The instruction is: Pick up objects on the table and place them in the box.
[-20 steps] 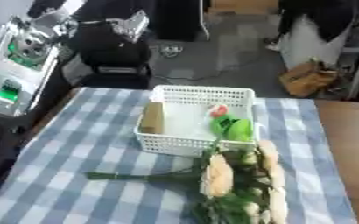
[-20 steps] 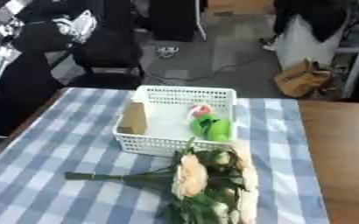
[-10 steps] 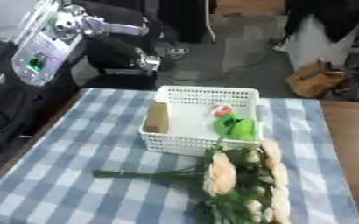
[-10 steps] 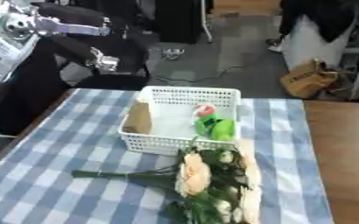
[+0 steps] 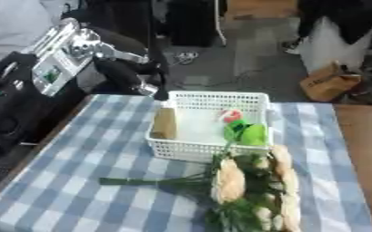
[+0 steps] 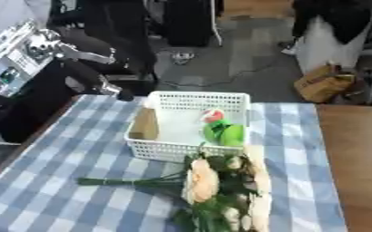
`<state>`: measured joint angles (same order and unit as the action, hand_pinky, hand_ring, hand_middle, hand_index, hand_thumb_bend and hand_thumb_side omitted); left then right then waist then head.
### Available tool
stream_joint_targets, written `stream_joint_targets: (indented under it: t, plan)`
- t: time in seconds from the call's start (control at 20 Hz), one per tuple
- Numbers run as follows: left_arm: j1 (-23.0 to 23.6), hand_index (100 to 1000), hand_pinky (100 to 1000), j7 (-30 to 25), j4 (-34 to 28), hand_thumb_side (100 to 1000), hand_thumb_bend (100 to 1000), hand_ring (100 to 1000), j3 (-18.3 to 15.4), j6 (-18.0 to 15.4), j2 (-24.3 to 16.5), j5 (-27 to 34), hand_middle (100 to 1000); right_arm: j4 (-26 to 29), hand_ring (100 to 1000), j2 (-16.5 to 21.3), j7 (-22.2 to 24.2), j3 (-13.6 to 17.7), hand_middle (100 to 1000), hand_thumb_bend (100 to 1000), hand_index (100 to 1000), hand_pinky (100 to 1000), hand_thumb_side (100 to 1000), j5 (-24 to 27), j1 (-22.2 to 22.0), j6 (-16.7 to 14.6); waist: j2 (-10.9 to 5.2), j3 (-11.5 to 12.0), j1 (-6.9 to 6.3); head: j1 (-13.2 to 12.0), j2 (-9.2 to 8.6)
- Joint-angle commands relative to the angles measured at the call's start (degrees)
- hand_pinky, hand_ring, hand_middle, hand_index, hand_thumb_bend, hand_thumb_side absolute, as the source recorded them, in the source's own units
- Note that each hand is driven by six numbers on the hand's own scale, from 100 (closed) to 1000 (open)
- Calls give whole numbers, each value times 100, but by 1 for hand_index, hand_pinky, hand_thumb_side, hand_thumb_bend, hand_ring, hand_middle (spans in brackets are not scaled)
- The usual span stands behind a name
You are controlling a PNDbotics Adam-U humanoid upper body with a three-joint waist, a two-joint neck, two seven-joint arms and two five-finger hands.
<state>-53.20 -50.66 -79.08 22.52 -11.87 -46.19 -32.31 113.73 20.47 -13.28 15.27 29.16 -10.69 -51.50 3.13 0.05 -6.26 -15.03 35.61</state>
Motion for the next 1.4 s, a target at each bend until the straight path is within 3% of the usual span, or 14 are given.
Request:
stream_joint_targets:
  t: [0.05,0.6,0.85,1.05,1.4]
  plan:
    - [-170,1000,1000,-130,109,1000,640,1000,60,-257,-228,-112,1000,87,776,167,-96,-20,627,100,687,715,971,-108,-4,-46,-168,18,-76,38,47]
    - [-11,1000,1000,-130,211,1000,683,1000,517,-750,-278,78,1000,87,772,213,-157,-94,624,100,680,715,969,-177,-57,-46,-238,60,-122,187,131]
    - [-196,1000,1000,-130,870,1000,681,1000,908,-874,62,196,1000,87,773,225,-124,-138,624,100,680,715,969,-140,-54,-46,-248,33,-107,179,98]
    - [-309,1000,1000,-130,1506,1000,742,1000,1186,-914,382,132,1000,87,773,226,-80,-172,624,100,679,715,970,-106,-41,-46,-240,8,-96,189,69]
    - [-442,1000,1000,-130,2116,1000,722,1000,1283,-1225,786,-107,1000,87,774,215,-5,-193,624,100,673,716,970,-46,-17,-46,-216,-19,-78,255,85]
